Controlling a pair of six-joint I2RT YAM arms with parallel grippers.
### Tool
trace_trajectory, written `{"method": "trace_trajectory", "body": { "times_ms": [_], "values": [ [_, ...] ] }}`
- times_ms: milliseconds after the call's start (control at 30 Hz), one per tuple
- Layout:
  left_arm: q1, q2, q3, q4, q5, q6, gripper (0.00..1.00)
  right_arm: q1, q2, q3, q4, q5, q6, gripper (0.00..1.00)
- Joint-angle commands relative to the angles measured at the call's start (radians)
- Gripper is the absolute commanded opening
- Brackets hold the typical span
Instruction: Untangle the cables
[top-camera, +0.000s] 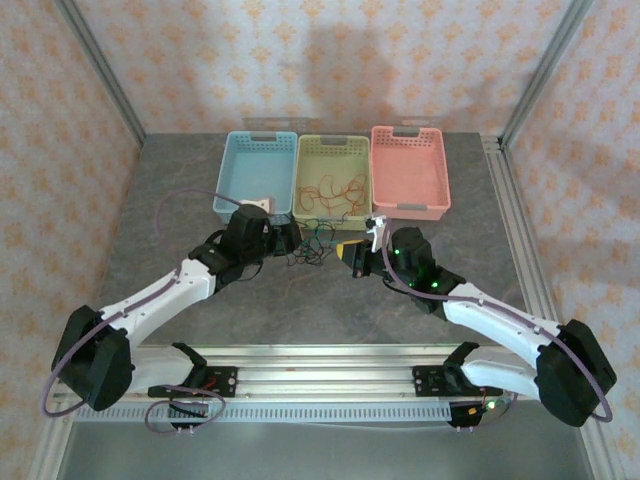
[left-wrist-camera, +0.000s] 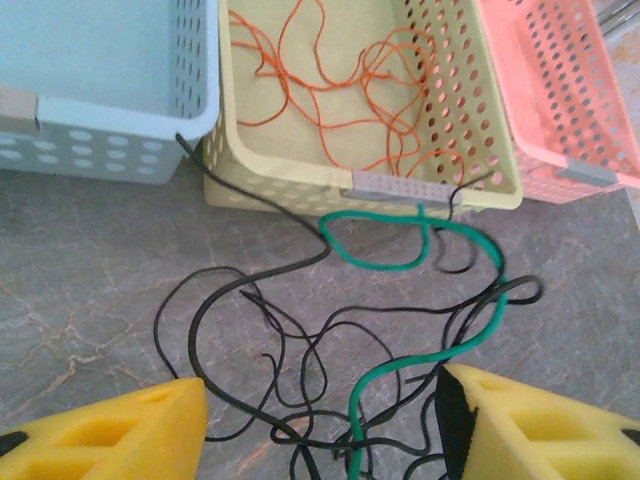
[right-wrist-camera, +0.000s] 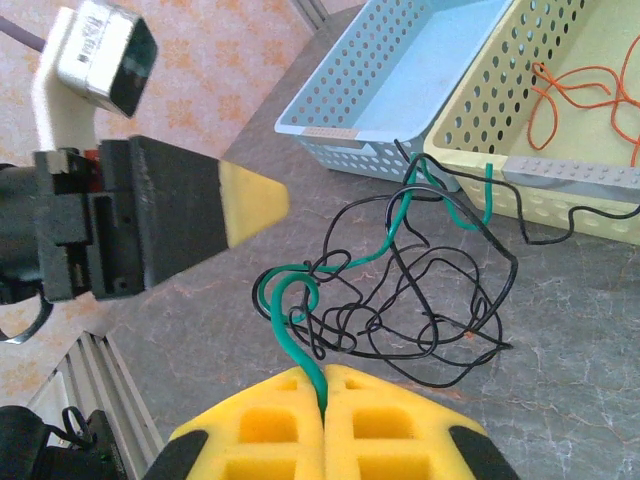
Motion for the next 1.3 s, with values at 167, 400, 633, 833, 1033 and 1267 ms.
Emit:
{"method": "trace_trajectory", "body": {
  "times_ms": [167,400,633,833,1033,1267],
  "values": [
    [-0.008,0.064,0.055,-0.031,0.015,0.019,0.60,-0.005,-0.025,-0.004,0.056,0.041,-0.015,0.00],
    [-0.008,0.058,0.048,-0.017,0.025,-0.002,0.69,-0.005,-0.033,0.000,0.033,0.079,-0.017,0.00],
    [0.007,0.067,0.032,0.014,0.058,-0.047,0.72,-0.005,-0.037,0.000,0.029,0.089,-0.018,0.00],
    [0.071,0.074,-0.005,0.062,0.123,-0.113,0.73,-0.005,-0.047,-0.008,0.034,0.098,-0.020,0.00],
    [0.143,0.115,-0.043,0.121,0.203,-0.195,0.73,-0.005,-0.045,-0.009,0.039,0.096,-0.019,0.00],
    [0.155,0.192,-0.036,0.171,0.267,-0.225,0.67,-0.005,-0.045,-0.008,0.039,0.093,-0.019,0.00]
  ]
}}
